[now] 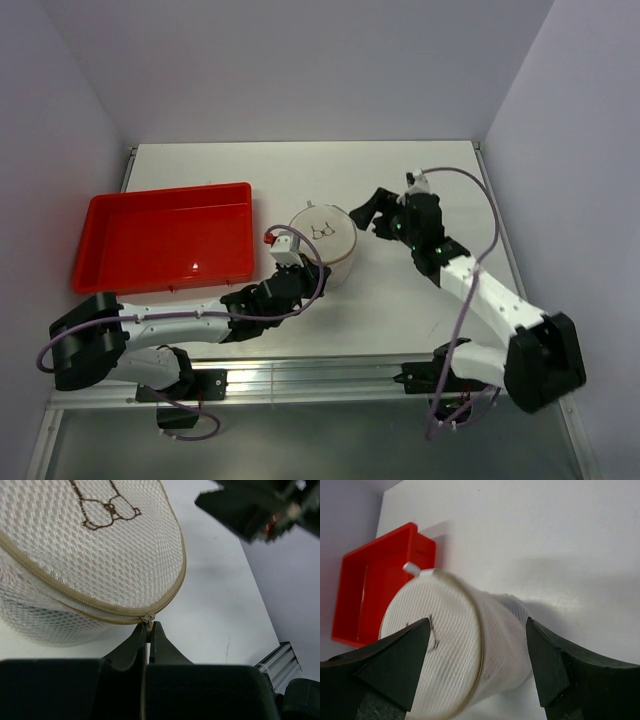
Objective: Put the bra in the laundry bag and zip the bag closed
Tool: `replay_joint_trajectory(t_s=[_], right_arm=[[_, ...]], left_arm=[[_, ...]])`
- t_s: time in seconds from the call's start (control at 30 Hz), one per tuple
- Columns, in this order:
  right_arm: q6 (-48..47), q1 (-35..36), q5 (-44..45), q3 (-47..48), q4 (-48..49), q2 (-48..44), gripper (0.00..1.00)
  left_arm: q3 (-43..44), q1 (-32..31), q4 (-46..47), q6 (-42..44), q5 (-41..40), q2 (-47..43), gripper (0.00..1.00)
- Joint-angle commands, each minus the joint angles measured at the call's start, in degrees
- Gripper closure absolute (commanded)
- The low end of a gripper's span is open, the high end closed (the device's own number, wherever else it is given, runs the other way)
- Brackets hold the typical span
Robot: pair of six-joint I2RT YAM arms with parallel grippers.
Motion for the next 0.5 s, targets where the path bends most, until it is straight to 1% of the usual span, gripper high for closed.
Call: replay_joint_trajectory(t_s=[0.0,0.03,0.07,0.2,0.23,0.33,0.43,0.47], right_arm=[[3.1,3.4,4.3,-6.9,1.2,-12.0,0.16],[4.6,3.9,4.8,-10.5,1.3,-13.9,0.16],[5.3,4.5,5.1,-12.0,1.2,-17.4,0.17],[8.6,6.9,4.0,-17.5,1.7,-23.2,0.20],[9.7,7.5,3.5,-18.5,2.1,-23.7,0.21],[10.7,8.3,1.6,-18.6,2.8,-23.8,0.30],[11.0,8.6,0.4,-17.5,2.4,-21.4,0.33],[11.1,8.6,0.4,-17.4,2.5,-20.2,0.35]], left_arm=[[3.2,-0.4,4.9,0.4,1.7,1.8,1.00],[3.5,-0.4,5.2,0.2,1.9,2.1,1.00],[3.6,-0.4,5.5,0.1,2.2,2.6,1.00],[4.2,-0.4,6.2,-0.1,3.2,3.9,1.00],[4.4,-0.5,6.3,-0.2,3.3,4.0,1.00],[4.5,-0.5,6.5,-0.5,3.6,4.3,1.00],[4.5,-0.5,6.5,-0.4,3.7,4.4,1.00],[4.5,-0.5,6.5,-0.4,3.8,4.4,1.00]])
